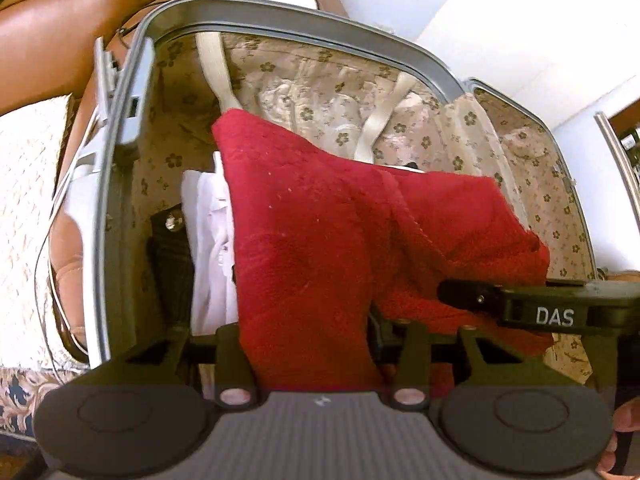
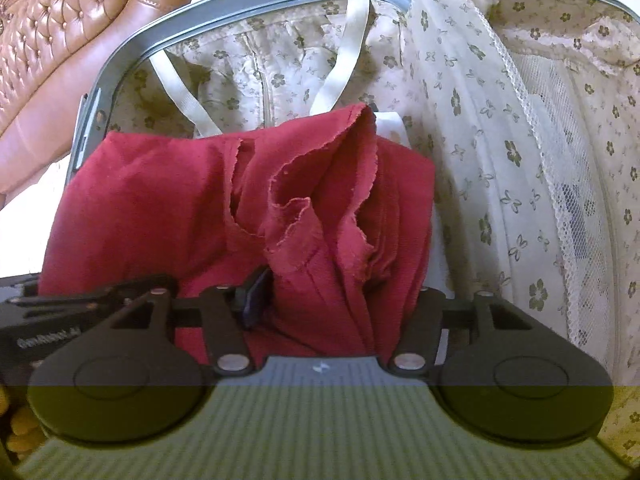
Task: Organize soft objects
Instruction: 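Move the held clothes over the open suitcase with both grippers, then lower the clothes into the suitcase and open both grippers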
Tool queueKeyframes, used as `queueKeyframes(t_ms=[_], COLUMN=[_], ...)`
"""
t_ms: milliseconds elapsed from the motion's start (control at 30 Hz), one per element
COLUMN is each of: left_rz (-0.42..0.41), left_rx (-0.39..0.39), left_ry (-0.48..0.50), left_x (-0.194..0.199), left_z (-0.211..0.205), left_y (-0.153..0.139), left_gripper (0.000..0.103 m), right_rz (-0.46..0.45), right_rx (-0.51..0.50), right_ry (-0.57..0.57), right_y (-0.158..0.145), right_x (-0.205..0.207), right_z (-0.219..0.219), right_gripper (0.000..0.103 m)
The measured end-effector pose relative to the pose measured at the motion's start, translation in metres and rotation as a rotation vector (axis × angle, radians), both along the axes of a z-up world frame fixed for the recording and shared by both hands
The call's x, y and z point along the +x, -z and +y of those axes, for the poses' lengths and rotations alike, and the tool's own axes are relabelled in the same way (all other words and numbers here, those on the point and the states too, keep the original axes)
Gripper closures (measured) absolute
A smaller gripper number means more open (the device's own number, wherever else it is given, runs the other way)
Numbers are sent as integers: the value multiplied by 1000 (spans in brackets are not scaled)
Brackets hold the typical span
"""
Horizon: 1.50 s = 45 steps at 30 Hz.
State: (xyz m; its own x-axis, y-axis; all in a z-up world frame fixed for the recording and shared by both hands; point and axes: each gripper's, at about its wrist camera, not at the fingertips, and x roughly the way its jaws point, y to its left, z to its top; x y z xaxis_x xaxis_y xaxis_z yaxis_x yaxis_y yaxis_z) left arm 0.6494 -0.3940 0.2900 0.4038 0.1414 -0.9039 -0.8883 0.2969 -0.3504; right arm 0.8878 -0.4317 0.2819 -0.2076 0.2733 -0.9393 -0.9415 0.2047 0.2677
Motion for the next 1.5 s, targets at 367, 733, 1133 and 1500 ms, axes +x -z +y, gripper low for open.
queueKeyframes(t_ms=[367,733,1133,1500], left_rz=[34,60,131,70], left_rx=[8,129,47,30], left_ry=[-12,56,195,248], left_x=[-11,-20,6,2], left_z=[0,9,10,-5], left_y=[-19,-73,-16,-28], left_gripper=[55,56,61,55], right_rz=[3,4,-133,-57], right_rx=[16,22,8,148], right_ry=[-7,10,-7,89], right_y=[11,10,-12,-71], right_x=[2,1,-7,8], right_z=[2,1,2,-7], right_gripper=[31,29,22,22])
